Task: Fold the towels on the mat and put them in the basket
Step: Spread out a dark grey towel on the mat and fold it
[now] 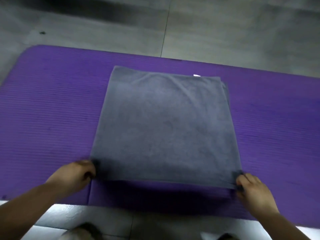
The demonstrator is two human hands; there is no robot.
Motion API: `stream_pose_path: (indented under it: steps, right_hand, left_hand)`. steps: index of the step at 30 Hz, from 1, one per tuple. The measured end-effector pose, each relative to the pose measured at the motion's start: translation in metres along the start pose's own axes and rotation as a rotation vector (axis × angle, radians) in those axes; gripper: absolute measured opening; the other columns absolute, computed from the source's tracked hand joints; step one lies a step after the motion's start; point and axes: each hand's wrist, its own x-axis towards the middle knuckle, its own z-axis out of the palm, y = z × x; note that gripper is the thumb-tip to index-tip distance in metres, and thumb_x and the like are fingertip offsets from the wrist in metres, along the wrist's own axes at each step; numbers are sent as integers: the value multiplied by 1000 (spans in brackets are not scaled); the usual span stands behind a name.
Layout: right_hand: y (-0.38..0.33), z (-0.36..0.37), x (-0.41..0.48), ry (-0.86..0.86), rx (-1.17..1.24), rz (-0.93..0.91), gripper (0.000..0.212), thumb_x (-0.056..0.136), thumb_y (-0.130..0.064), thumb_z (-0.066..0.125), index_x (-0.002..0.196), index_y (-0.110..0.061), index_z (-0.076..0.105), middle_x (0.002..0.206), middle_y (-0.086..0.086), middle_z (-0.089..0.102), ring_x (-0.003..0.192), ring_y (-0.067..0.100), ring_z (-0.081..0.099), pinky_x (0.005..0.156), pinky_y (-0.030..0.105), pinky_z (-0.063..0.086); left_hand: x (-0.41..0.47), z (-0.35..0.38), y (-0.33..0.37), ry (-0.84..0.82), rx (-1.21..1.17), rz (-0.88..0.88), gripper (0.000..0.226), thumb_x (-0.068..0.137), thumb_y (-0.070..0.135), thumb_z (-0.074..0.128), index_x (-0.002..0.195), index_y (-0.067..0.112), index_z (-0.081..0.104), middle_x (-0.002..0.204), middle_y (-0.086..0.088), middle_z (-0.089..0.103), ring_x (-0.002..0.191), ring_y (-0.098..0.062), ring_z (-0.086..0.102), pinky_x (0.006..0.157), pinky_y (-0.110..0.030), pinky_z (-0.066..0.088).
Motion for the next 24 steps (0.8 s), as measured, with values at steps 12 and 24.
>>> stream_pose_path:
  steps: [12, 24]
  right_hand:
    - [6, 12, 2, -30, 656, 628, 24, 80, -11, 68, 96, 5, 59, 94, 21, 59, 97, 36, 58, 72, 30, 34]
    - [-1, 4, 4, -24, 816, 708, 39, 76, -1, 66, 58, -17, 35, 56, 2, 42, 50, 7, 43, 55, 30, 27]
  left_hand:
    - [11, 8, 19, -82, 67, -111, 14, 72, 34, 70, 85, 33, 65, 81, 4, 71, 66, -15, 68, 53, -27, 50]
    - [146, -34, 151, -313, -67, -83, 17, 91, 17, 51, 100, 18, 65, 105, 0, 65, 91, -4, 52, 73, -16, 35]
